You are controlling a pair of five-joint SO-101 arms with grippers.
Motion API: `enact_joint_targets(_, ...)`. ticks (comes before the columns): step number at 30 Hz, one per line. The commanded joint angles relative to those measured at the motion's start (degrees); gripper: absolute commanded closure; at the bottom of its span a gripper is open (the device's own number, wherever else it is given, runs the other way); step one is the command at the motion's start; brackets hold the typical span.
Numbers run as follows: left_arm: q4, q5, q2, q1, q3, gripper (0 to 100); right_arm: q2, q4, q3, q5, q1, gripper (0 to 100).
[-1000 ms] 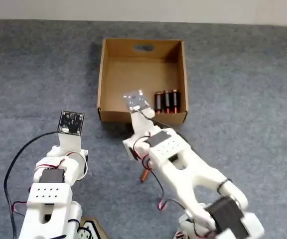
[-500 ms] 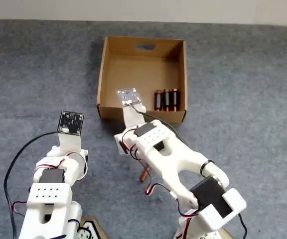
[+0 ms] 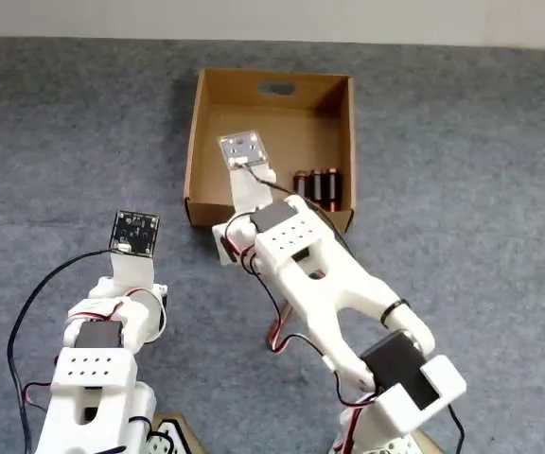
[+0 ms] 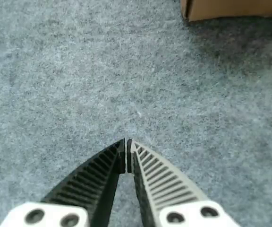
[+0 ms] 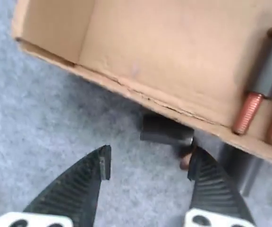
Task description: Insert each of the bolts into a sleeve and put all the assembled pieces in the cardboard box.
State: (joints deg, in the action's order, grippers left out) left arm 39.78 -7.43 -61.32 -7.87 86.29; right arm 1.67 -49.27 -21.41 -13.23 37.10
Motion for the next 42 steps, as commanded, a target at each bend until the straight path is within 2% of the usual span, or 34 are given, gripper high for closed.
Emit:
enact_joint_targets(1, -0.88, -0.35, -0.31, 0.57, -0.31, 96, -0.22, 3.30, -1.54, -0.09, -0.75, 74.2)
enact_joint_targets(5, -0.88, -0.35, -0.31, 0.57, -0.31, 96, -0.22, 5.32, -3.91, -0.09, -0.84, 74.2)
enact_joint_targets(14, -0.88, -0.35, -0.31, 0.57, -0.31, 96, -0.22, 5.58, -4.00, 0.09, -5.93, 74.2)
enact_joint_targets(23, -0.88, -0.35, -0.31, 0.57, -0.31, 96, -0.22, 5.67, -3.82, 0.09, -1.45, 74.2)
enact_joint_targets(27, -0.88, -0.35, -0.31, 0.57, -0.31, 96, -0.13, 5.67, -3.82, 0.44, -1.80, 74.2)
enact_joint_targets(30, -0.88, -0.35, -0.31, 0.57, -0.31, 96, -0.13, 5.67, -3.82, 3.87, -2.07, 74.2)
enact_joint_targets(42, -0.88, -0.35, -0.31, 0.57, -0.31, 96, 1.01, 8.13, -5.05, 4.13, -1.98, 74.2)
